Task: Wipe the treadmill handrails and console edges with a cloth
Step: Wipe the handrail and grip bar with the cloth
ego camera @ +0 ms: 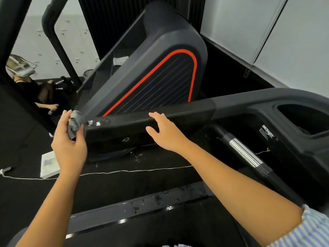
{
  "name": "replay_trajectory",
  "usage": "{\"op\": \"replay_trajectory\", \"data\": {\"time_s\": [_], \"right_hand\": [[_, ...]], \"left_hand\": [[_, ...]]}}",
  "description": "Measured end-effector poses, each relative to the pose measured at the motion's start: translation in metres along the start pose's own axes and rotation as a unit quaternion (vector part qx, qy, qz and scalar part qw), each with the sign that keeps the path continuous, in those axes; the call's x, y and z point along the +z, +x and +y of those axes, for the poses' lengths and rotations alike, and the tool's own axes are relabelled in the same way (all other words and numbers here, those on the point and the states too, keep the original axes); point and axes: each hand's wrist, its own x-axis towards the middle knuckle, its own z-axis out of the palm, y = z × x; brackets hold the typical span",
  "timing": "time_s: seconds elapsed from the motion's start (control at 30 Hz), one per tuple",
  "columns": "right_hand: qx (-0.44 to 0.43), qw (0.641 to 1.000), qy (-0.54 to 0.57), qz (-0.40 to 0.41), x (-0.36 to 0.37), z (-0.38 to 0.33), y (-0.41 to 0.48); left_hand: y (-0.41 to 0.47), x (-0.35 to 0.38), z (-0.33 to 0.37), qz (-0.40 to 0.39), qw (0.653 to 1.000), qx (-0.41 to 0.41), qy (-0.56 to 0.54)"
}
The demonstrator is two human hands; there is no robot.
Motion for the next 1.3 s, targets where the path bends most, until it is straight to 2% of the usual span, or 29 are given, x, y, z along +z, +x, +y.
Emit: {"op": "replay_trajectory", "data": {"time_s": [0.1, 0.27, 0.4, 0.5, 0.57, 0.73, 0.83, 1.1, 1.3], "right_hand": [[0.004, 0.997, -0.074, -0.001, 0.003, -0.004, 0.007], [0.034, 0.988, -0.15, 0.004, 0.029, -0.015, 0.015], [0.052, 0.977, -0.204, 0.015, 0.06, -0.033, 0.022], [0.072, 0.975, -0.208, 0.025, 0.077, -0.049, 0.029], [0.088, 0.973, -0.21, 0.031, 0.085, -0.057, 0.034], [0.123, 0.962, -0.244, 0.024, 0.088, -0.065, 0.042], [0.13, 0.957, -0.26, 0.01, 0.084, -0.066, 0.041], [0.136, 0.957, -0.257, 0.016, 0.089, -0.067, 0.035], [0.144, 0.957, -0.253, 0.016, 0.092, -0.068, 0.036]], "left_hand": [[0.018, -0.008, -0.015, -0.054, 0.996, 0.055, 0.042], [0.04, -0.021, -0.039, -0.162, 0.979, 0.095, 0.078], [0.056, -0.024, -0.063, -0.288, 0.945, 0.11, 0.107], [0.056, -0.018, -0.069, -0.337, 0.91, 0.181, 0.162], [0.054, -0.012, -0.068, -0.339, 0.896, 0.218, 0.187], [0.064, 0.004, -0.068, -0.331, 0.882, 0.248, 0.226], [0.069, 0.004, -0.067, -0.343, 0.879, 0.253, 0.214], [0.069, -0.018, -0.081, -0.355, 0.856, 0.336, 0.166], [0.071, -0.003, -0.052, -0.349, 0.9, 0.209, 0.155]]}}
